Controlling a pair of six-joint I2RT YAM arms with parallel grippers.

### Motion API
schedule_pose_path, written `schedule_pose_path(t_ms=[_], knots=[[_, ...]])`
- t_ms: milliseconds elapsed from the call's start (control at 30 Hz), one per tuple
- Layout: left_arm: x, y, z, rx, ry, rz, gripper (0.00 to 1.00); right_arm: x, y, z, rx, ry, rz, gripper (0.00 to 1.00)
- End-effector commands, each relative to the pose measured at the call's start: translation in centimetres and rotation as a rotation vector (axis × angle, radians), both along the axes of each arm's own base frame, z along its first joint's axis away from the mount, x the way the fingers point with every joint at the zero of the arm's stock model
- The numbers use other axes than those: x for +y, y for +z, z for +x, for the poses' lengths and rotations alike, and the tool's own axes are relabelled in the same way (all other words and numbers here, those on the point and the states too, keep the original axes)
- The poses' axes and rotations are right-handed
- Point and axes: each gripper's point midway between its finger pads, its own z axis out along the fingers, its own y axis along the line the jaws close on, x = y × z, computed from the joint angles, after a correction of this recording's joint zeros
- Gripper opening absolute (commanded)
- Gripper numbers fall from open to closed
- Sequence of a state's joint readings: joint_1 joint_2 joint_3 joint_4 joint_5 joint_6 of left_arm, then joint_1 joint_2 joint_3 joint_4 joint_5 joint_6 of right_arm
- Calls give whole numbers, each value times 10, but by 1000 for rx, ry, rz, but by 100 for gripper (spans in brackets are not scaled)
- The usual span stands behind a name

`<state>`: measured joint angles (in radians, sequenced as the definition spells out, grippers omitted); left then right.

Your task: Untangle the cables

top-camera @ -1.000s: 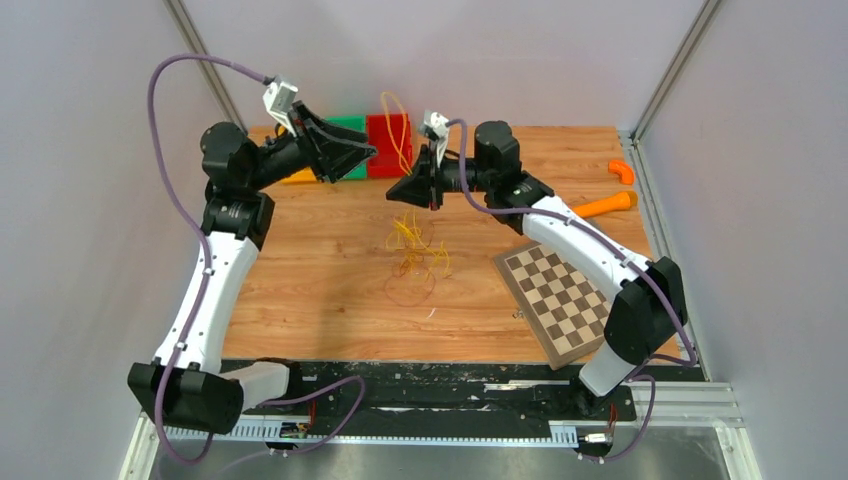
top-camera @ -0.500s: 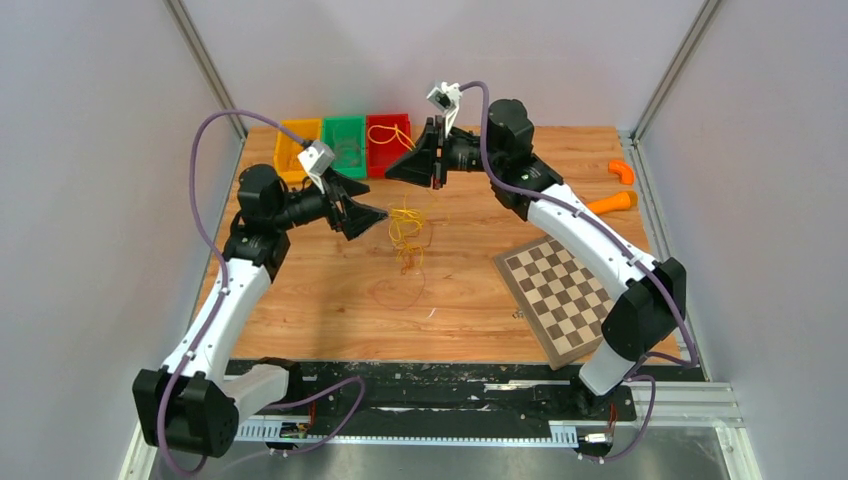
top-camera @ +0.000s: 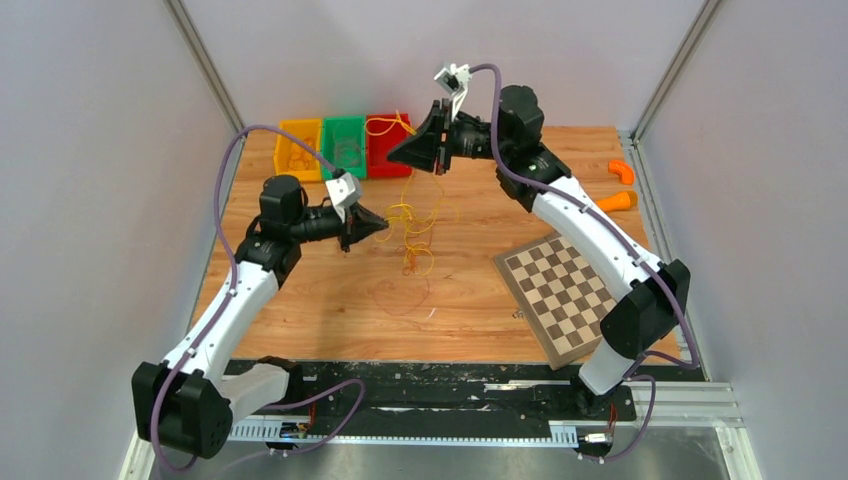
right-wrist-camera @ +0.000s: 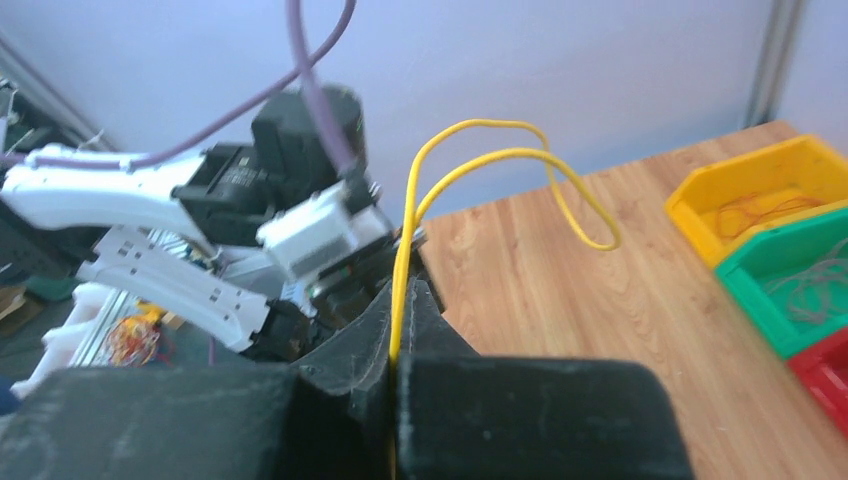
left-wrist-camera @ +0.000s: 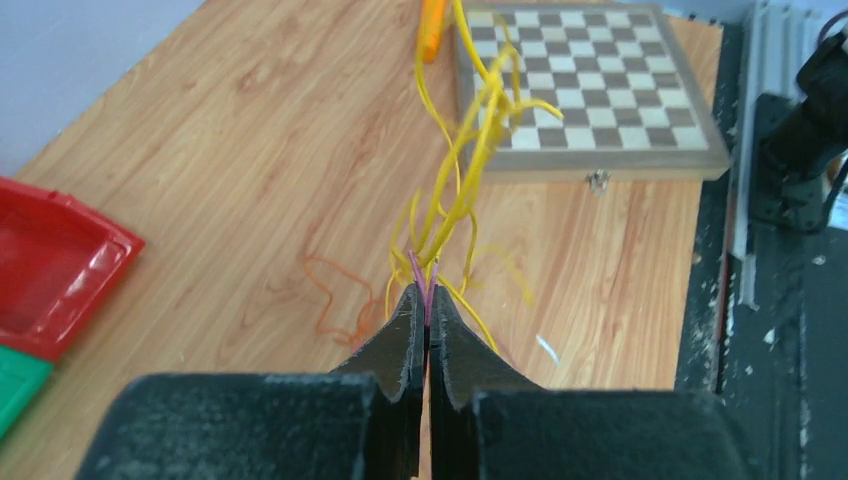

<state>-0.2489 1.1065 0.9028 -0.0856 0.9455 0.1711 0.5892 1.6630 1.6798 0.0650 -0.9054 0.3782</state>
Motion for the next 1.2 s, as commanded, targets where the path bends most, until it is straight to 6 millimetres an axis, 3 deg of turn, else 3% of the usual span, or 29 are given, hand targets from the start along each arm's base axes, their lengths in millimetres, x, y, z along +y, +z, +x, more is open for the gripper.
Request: schedule_pose_path(t_ms=[0, 200, 333, 367, 400, 500, 600, 733, 800, 833, 900, 967, 1100, 1133, 1167], knots=[[20, -41, -11, -67, 44, 146, 0, -29, 61, 22, -89, -130, 98, 0], [50, -94, 0, -43, 161, 346, 0, -47, 96, 32, -133, -176, 163, 0], [63, -116, 5, -21, 192, 437, 1, -53, 111, 33, -155, -192, 197, 0], [65, -122, 5, -9, 195, 454, 4, -55, 115, 32, -161, -195, 203, 0], [70, -125, 8, -13, 216, 479, 15, -56, 118, 32, -166, -199, 208, 0], [77, -135, 11, -16, 240, 516, 23, -59, 127, 34, -177, -213, 224, 0], [80, -144, 7, -30, 220, 544, 23, -62, 139, 32, -186, -217, 248, 0], [87, -159, 3, 20, 220, 557, 15, -66, 158, 26, -205, -208, 284, 0], [95, -165, 2, 55, 237, 565, 24, -66, 163, 25, -213, -206, 293, 0], [104, -166, 4, 78, 264, 562, 40, -66, 164, 24, -213, -206, 295, 0], [112, -156, 6, 100, 289, 503, 55, -64, 160, 26, -202, -201, 289, 0], [107, -133, 5, 93, 275, 389, 71, -62, 151, 28, -167, -194, 278, 0], [86, -75, 1, 49, 260, 187, 87, -52, 137, 28, -101, -150, 272, 0], [82, -53, 7, -6, 263, 138, 91, -50, 137, 25, -99, -138, 274, 0], [75, -40, 3, 47, 261, 59, 98, -47, 137, 23, -100, -127, 274, 0]])
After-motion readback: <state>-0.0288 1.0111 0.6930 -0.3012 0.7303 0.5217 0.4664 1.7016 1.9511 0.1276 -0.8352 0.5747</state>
